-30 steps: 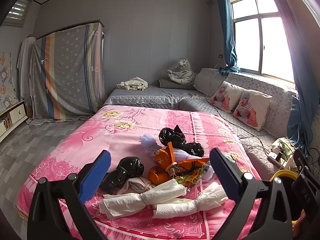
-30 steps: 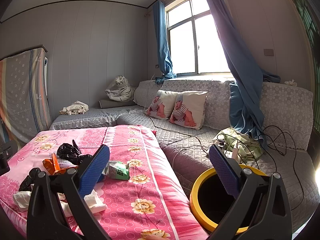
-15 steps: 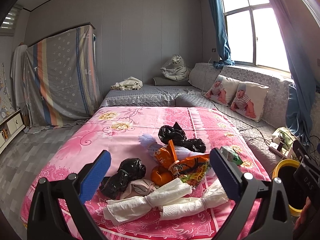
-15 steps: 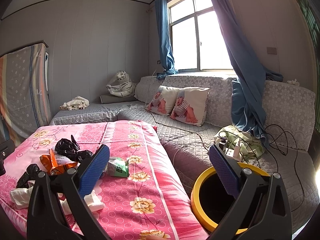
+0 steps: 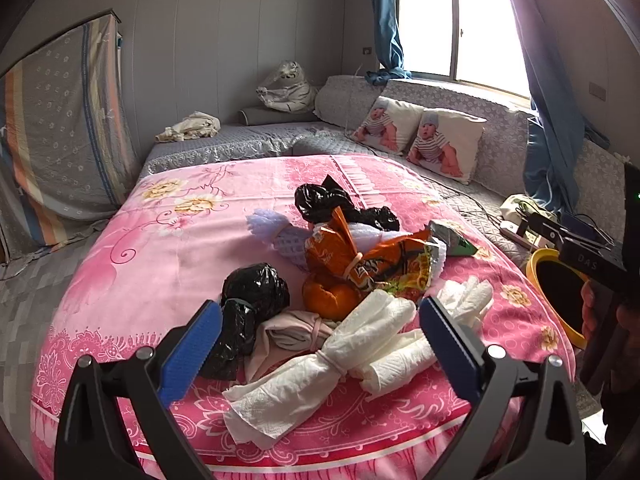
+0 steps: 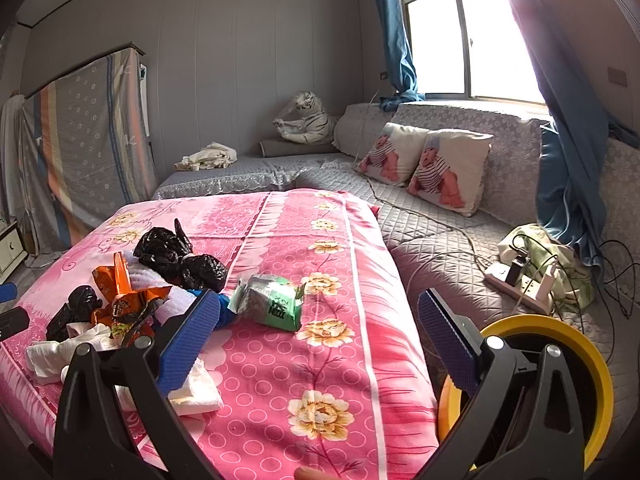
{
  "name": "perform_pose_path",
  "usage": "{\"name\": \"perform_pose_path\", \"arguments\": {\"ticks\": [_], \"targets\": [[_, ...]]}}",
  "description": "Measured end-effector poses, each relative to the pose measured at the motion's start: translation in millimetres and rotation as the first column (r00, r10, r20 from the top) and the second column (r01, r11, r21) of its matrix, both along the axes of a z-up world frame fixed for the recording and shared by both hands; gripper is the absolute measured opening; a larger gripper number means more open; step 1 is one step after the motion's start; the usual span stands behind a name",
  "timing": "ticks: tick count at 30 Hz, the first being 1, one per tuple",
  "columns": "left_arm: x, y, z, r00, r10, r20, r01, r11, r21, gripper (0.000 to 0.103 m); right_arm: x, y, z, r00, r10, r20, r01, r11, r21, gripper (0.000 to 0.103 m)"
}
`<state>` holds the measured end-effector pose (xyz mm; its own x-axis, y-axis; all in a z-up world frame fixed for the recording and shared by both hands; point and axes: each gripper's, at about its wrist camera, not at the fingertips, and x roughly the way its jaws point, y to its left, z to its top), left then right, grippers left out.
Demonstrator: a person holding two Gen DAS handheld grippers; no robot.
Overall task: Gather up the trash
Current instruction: 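Grasp the green snack packet with the right tool while the left tool grasps a white tied bag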
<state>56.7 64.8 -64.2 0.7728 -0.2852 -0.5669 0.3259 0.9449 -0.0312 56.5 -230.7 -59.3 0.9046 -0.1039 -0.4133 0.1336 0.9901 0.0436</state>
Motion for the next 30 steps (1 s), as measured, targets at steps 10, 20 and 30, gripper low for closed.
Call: {"name": "perform_pose_path", "arguments": {"ticks": [10, 20, 30], "targets": [[3.6, 14.8, -32.5, 0.989, -0.121, -0.089, 0.129, 0.987, 0.093, 0.095, 28.2, 25.0, -20.2, 0.965, 0.242, -0.101, -0.237, 0.969, 0.066, 0.095], [22.6, 12.9, -43.5, 0.97, -0.201, -0.138, 0.216, 0.971, 0.104, 0.095, 80.2, 10.0, -40.5, 0.957, 0.094, -0.273, -0.12, 0.99, -0.079, 0.095], [34.6, 9.9, -50.6, 0.962, -0.226, -0.151, 0.245, 0.961, 0.125, 0.095, 123.7, 13.6, -46.0, 0.938, 0.161, -0.306, -0.188, 0.98, -0.061, 0.095]]}}
